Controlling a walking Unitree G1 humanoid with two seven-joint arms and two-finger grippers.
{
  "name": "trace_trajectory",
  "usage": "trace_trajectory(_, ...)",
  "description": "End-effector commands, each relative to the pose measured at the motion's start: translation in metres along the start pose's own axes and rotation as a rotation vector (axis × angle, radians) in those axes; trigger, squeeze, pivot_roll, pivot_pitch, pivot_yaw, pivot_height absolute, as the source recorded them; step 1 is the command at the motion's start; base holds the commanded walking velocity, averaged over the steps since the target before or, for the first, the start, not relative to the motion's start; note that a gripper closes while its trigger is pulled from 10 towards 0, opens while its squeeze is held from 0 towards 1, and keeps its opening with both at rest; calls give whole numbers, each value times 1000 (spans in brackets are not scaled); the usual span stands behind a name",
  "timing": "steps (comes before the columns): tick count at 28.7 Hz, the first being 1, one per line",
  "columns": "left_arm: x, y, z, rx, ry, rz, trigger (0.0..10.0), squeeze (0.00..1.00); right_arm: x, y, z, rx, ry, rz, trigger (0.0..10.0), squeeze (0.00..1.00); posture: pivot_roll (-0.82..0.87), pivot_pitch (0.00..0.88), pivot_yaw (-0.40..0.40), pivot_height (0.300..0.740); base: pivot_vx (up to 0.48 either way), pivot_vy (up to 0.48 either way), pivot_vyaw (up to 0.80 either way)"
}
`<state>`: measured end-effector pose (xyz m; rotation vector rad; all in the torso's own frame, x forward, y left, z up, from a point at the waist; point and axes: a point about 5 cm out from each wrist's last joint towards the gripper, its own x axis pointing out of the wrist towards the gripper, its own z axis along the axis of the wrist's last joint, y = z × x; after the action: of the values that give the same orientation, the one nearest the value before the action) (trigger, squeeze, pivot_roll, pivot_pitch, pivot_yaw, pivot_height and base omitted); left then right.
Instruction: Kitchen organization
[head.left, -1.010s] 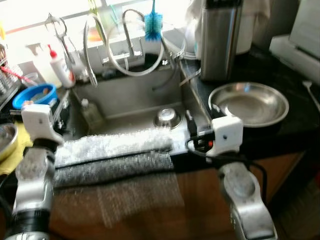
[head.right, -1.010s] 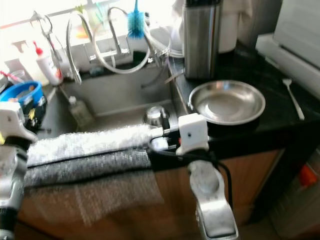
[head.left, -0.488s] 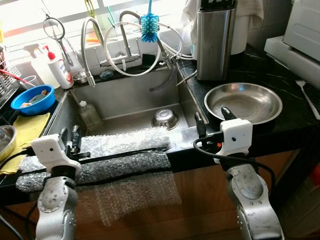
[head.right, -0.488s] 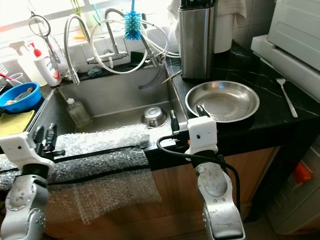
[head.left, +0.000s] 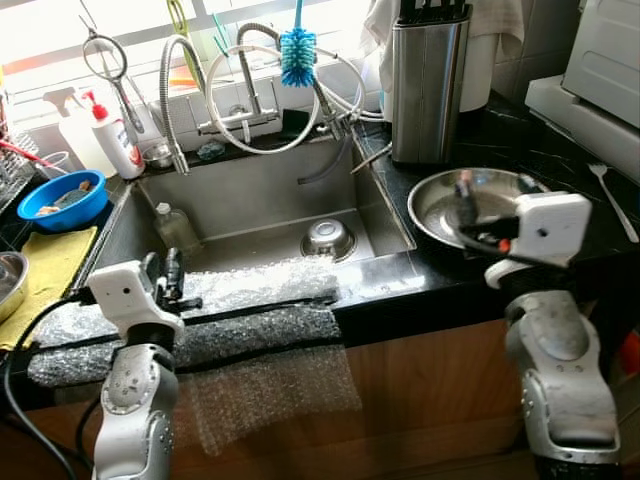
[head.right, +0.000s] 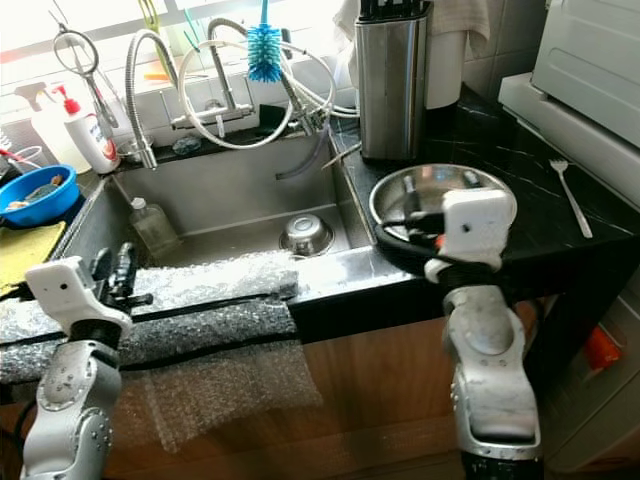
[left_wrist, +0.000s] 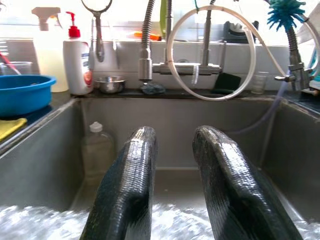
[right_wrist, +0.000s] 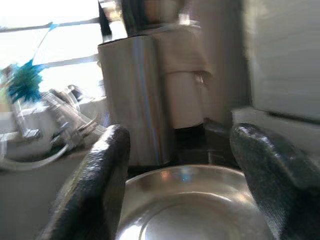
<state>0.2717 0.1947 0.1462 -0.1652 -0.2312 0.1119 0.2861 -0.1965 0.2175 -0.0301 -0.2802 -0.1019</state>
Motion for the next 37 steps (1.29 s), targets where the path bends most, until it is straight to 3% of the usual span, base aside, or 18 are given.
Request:
trace_trajectory(1,1,1,3,15,-5,6,10000,0,2,-1,4,45,-2,-12,10000,1000,-166,0,163,740,0,0,0)
trace_trajectory(2,1,0,3,15,-3,4,10000,0,3,-4,5,36,2,-29,10000,1000,-165,0,162,740,0,0,0)
trace_trajectory(3,1,-1,3,15,-1,1,10000,0,5,-9,4,66,19,-75,10000,388,-160,0,161,740,0,0,0)
trace_trajectory(4,1,-1,3,15,-1,1,10000,0,5,-9,4,66,19,-75,10000,388,-160,0,161,740,0,0,0)
trace_trajectory(5,0,-2,3,17,1,-3,10000,0,5,-17,2,137,38,-140,10000,0,-157,0,160,740,0,0,0)
trace_trajectory(9,0,-1,4,23,1,-3,10000,0,4,-33,-2,283,59,-267,10000,0,-153,0,161,740,0,0,0)
trace_trajectory(14,0,-1,4,27,5,-8,10000,0,2,-45,-5,361,73,-357,10000,0,-154,0,165,740,0,0,0)
trace_trajectory(20,0,-4,3,26,14,-22,10000,0,0,-59,-15,343,158,-432,10000,0,-155,0,167,740,0,0,0)
trace_trajectory(30,0,-8,2,27,22,-37,10000,0,8,-59,-27,306,324,-343,10000,0,-148,0,164,740,0,0,0)
trace_trajectory(37,0,-9,2,26,25,-41,10000,0,15,-61,-24,317,334,-331,10000,0,-148,0,164,740,0,0,0)
